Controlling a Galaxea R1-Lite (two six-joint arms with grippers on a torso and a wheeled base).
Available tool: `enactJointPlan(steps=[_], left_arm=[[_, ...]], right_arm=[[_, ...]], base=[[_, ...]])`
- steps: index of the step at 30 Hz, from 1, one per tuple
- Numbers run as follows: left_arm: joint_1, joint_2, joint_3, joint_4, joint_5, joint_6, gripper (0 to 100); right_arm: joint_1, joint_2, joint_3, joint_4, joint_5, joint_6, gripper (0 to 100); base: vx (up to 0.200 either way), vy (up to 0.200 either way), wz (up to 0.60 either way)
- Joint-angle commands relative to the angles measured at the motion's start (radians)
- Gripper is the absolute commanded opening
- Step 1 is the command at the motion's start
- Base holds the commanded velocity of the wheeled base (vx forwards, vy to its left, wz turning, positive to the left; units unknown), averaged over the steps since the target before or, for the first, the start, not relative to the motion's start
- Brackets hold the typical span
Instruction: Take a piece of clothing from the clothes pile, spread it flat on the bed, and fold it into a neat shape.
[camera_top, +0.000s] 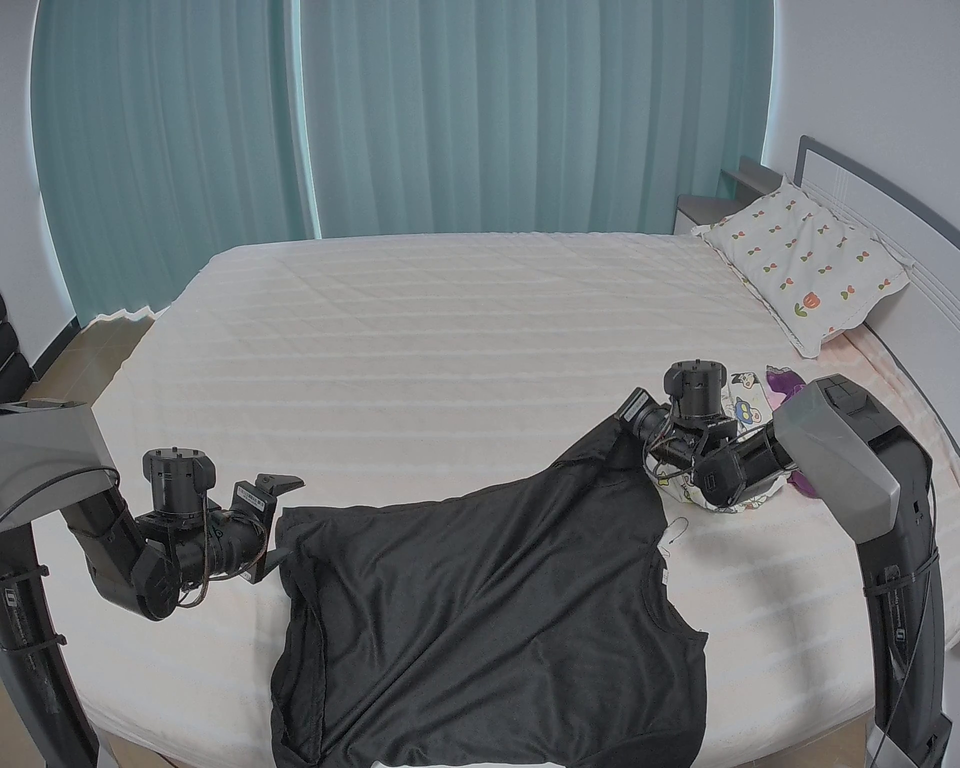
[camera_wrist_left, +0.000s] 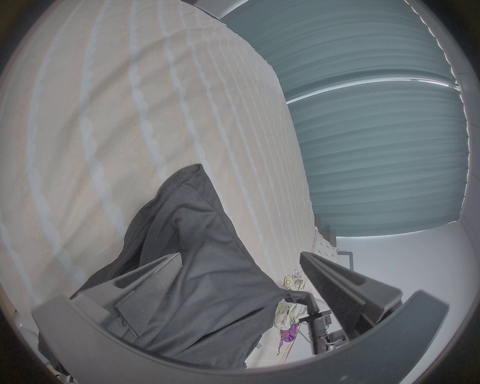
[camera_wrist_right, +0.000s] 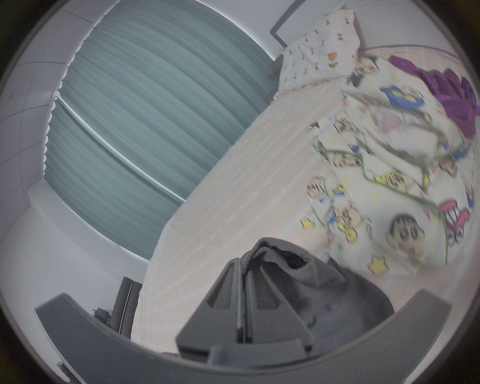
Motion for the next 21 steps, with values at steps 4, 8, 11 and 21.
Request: enactJointPlan(steps=[4, 8, 11, 21], left_arm=[[0.000, 0.002, 0.001, 0.000, 0.000, 0.000, 100], [0.000, 0.002, 0.001, 0.000, 0.000, 0.000, 100], [0.000, 0.002, 0.001, 0.000, 0.000, 0.002, 100], [0.000, 0.002, 0.001, 0.000, 0.000, 0.000, 100]], right_arm=[[0.002, 0.121, -0.274, 0.107, 0.001, -0.052, 0], [0.004, 0.156, -0.355, 0.125, 0.002, -0.055, 100], [0.002, 0.167, -0.387, 0.127, 0.001, -0.055, 100], [-0.010, 0.164, -0.421, 0.108, 0.001, -0.042, 100]], base=[[0.000, 0.000, 0.00], [0.000, 0.000, 0.00], [0.000, 0.000, 0.00], [0.000, 0.000, 0.00]])
